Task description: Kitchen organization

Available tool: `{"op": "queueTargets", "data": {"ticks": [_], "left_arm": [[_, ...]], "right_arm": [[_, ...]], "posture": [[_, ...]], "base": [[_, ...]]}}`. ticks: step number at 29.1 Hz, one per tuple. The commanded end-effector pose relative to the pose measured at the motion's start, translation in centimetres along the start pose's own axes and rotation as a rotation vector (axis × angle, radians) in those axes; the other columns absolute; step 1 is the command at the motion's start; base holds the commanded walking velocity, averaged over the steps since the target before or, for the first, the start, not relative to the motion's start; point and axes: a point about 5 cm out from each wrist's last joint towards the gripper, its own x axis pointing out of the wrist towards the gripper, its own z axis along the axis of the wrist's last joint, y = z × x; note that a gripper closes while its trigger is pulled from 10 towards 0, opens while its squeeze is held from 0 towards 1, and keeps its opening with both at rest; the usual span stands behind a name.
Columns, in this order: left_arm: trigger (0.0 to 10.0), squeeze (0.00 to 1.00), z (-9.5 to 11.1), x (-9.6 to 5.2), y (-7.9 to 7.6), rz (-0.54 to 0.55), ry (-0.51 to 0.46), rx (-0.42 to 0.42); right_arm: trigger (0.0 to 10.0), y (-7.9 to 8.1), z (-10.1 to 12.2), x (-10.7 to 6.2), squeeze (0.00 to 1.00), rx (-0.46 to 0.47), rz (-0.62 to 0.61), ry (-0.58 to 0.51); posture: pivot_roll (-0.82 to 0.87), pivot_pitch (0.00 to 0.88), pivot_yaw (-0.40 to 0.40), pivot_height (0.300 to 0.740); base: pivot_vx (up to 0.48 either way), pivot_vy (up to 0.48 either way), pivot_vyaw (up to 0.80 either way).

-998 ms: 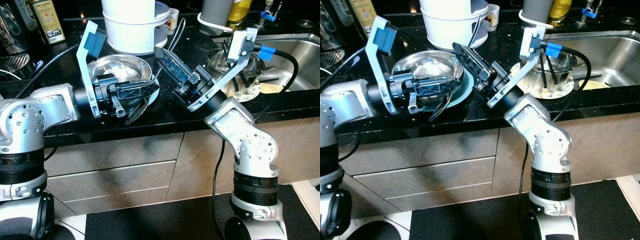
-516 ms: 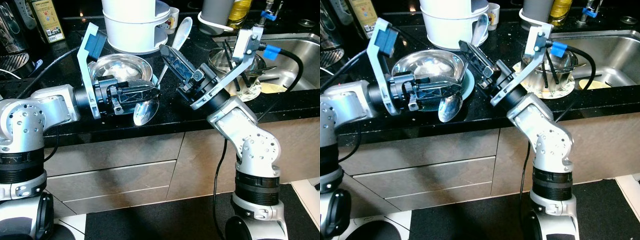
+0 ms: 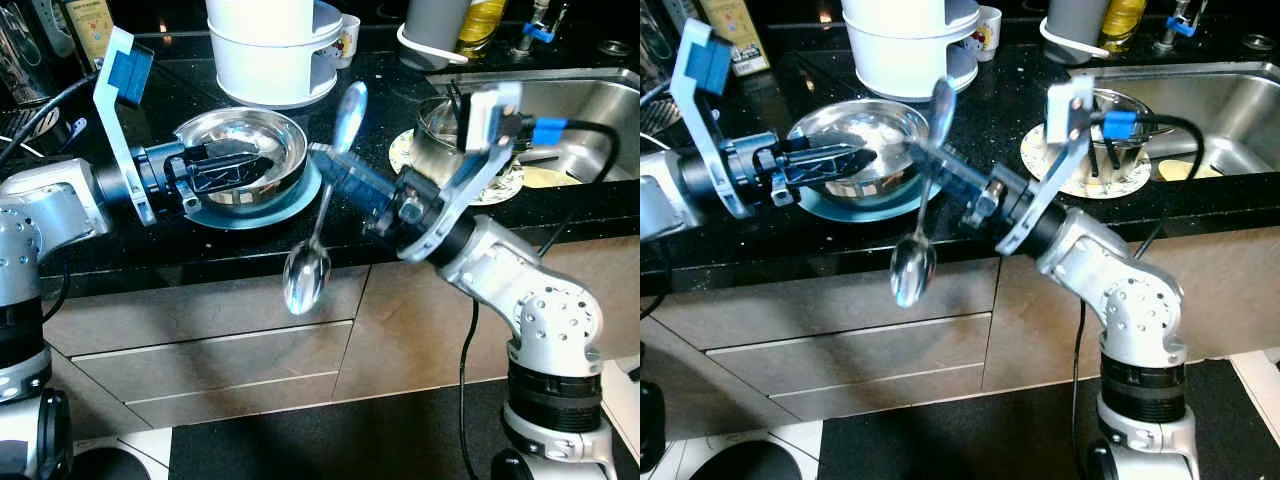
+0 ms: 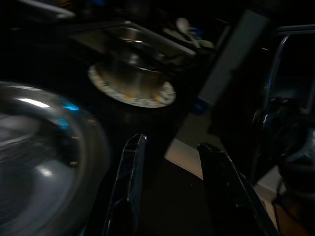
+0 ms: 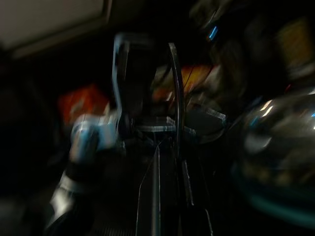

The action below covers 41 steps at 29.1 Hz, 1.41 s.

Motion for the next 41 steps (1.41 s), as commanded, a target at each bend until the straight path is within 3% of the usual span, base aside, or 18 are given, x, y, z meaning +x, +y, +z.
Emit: {"op": "queueTargets", "data": {"ticks": [1, 5, 6, 7, 11, 13, 14, 16, 22, 25, 29, 32, 33, 36, 38, 40, 41], "left_arm": [[10.0, 0.0, -0.4, 0.2, -1.4, -0.098, 0.044, 0.027], [10.0, 0.0, -1.8, 0.2, -2.9, -0.171, 0.149, 0.073], [10.0, 0.0, -4.2, 0.2, -4.3, -0.207, 0.333, 0.129], [10.0, 0.0, -4.2, 0.2, -4.3, -0.207, 0.333, 0.129], [10.0, 0.0, -8.0, -0.9, -5.2, -0.196, 0.607, 0.178], [10.0, 0.0, -9.4, -1.5, -5.2, -0.171, 0.699, 0.183], [10.0, 0.0, -9.4, -1.5, -5.2, -0.171, 0.699, 0.183], [10.0, 0.0, -11.5, -2.3, -5.8, -0.148, 0.823, 0.181], [10.0, 0.0, -13.9, -2.7, -6.6, -0.133, 0.905, 0.168], [10.0, 0.0, -16.0, -3.0, -7.1, -0.101, 0.965, 0.157], [10.0, 0.0, -19.7, -2.6, -6.4, 0.138, 0.966, 0.076], [10.0, 0.0, -21.8, -2.3, -5.2, 0.332, 0.916, 0.112], [10.0, 0.0, -21.8, -2.3, -5.2, 0.332, 0.916, 0.112], [10.0, 0.0, -25.4, -3.3, -4.4, 0.49, 0.938, 0.153], [10.0, 0.0, -27.6, -4.5, -4.5, 0.505, 1.006, 0.208], [10.0, 0.0, -30.4, -6.2, -5.2, 0.424, 1.142, 0.358], [10.0, 0.0, -30.4, -6.2, -5.2, 0.424, 1.142, 0.358]], "right_arm": [[0.0, 1.0, -0.6, 0.0, 0.0, 0.004, 0.065, 0.05], [0.0, 1.2, -1.5, -0.7, 0.0, -0.002, 0.066, 0.128], [0.0, 1.0, -2.9, -1.9, 0.0, -0.015, 0.022, 0.219], [0.0, 1.0, -2.9, -1.9, 0.0, -0.015, 0.022, 0.219], [0.0, 0.5, -5.1, -3.8, 0.0, -0.035, -0.053, 0.372], [0.0, 0.3, -6.1, -4.7, 0.0, -0.046, -0.082, 0.451], [0.0, 0.3, -6.1, -4.7, 0.0, -0.046, -0.082, 0.451], [0.0, 0.2, -7.3, -5.9, 0.0, -0.061, -0.109, 0.571], [0.0, -0.1, -9.0, -7.2, 0.0, -0.095, -0.135, 0.73], [0.0, -0.7, -10.8, -8.6, 0.0, -0.149, -0.162, 0.882], [0.0, -1.6, -13.5, -10.0, 0.0, -0.176, -0.203, 0.964], [0.0, -2.4, -15.7, -10.8, 0.0, -0.156, -0.278, 0.946], [0.0, -2.4, -15.7, -10.8, 0.0, -0.156, -0.278, 0.946], [0.0, -3.8, -19.9, -12.9, 0.0, -0.116, -0.448, 0.944], [0.0, -4.0, -21.9, -13.9, 0.0, -0.07, -0.535, 0.934], [0.0, -3.6, -24.9, -15.6, 0.0, 0.023, -0.632, 0.935], [0.0, -3.6, -24.9, -15.6, 0.0, 0.023, -0.632, 0.935]], "posture": [[0.05, 0.22, -0.015, 0.74], [0.05, 0.22, -0.015, 0.74], [0.05, 0.222, -0.015, 0.74], [0.05, 0.222, -0.015, 0.74], [0.05, 0.223, -0.016, 0.74], [0.05, 0.223, -0.016, 0.74], [0.05, 0.223, -0.016, 0.74], [0.05, 0.223, -0.016, 0.74], [0.06, 0.219, -0.014, 0.74], [0.06, 0.219, -0.014, 0.74], [0.06, 0.217, -0.017, 0.74], [0.06, 0.214, -0.019, 0.74], [0.06, 0.214, -0.019, 0.74], [0.05, 0.205, -0.017, 0.74], [0.05, 0.203, -0.017, 0.74], [0.03, 0.186, -0.021, 0.74], [0.03, 0.186, -0.021, 0.74]], "base": [[0.0, 0.0, 0.0], [0.0, 0.0, 0.0], [0.0, 0.0, 0.0], [0.0, 0.0, 0.0], [0.0, 0.0, 0.0], [0.0, 0.0, 0.0], [0.0, 0.0, 0.0], [0.0, 0.0, 0.0], [0.0, 0.0, 0.0], [0.0, 0.0, 0.0], [0.0, 0.0, 0.0], [0.0, 0.0, 0.0], [0.0, 0.0, 0.0], [0.0, 0.0, 0.0], [0.0, 0.0, 0.0], [0.0, 0.0, 0.0], [0.0, 0.0, 0.0]]}}
